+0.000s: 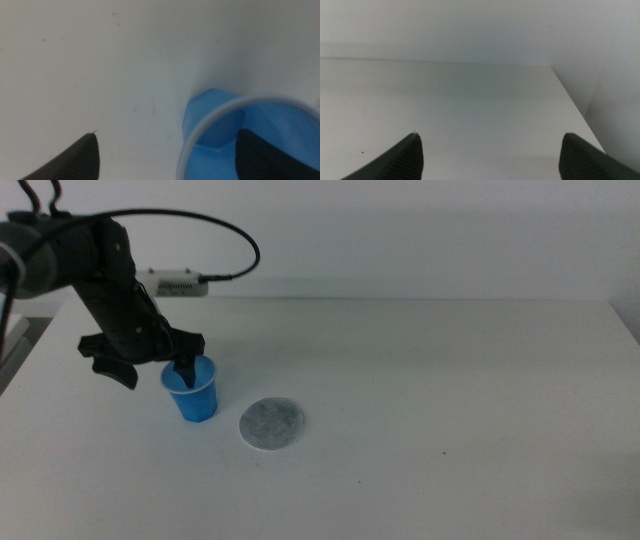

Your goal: Place an empty cup on a cup mat.

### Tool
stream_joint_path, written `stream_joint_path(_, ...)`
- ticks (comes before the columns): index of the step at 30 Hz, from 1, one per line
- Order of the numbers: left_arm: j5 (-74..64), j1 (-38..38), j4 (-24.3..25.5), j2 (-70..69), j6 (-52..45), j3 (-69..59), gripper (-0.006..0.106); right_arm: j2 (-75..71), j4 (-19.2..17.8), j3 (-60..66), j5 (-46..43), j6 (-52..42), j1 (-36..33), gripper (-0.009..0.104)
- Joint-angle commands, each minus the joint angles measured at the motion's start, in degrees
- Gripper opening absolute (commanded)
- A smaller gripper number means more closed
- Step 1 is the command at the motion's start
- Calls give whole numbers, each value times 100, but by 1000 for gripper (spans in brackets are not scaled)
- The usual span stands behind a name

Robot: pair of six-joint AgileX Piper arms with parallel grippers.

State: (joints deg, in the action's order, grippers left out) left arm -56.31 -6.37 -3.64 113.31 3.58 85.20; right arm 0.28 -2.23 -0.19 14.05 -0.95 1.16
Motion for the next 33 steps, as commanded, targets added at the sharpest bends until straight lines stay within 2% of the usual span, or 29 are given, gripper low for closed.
stream_joint_path(1, 97, -42, -112, 131, -227, 62, 87, -28, -39, 19, -38, -23, -12, 93)
stream_joint_path(4, 72, -42, -151, 248, -358, 62, 67, -28, -39, 19, -38, -23, -12, 93)
stream_joint_path(11, -12, -42, -291, 201, -14, 70, -1, -28, -39, 19, -38, -23, -12, 93)
stream_joint_path(16, -265, -116, -481, -209, -53, 70, -2, -28, -39, 19, -38, -23, -12, 93)
stream_joint_path(21, -469, -500, -898, -561, -53, 70, -2, -28, -39, 19, -38, -23, -12, 93)
stream_joint_path(28, 49, -1344, -730, -460, 481, 70, -2, -28, -39, 19, -38, -23, -12, 93)
stream_joint_path(33, 136, -1563, -685, -142, 730, 70, -2, -28, -39, 19, -38, -23, -12, 93)
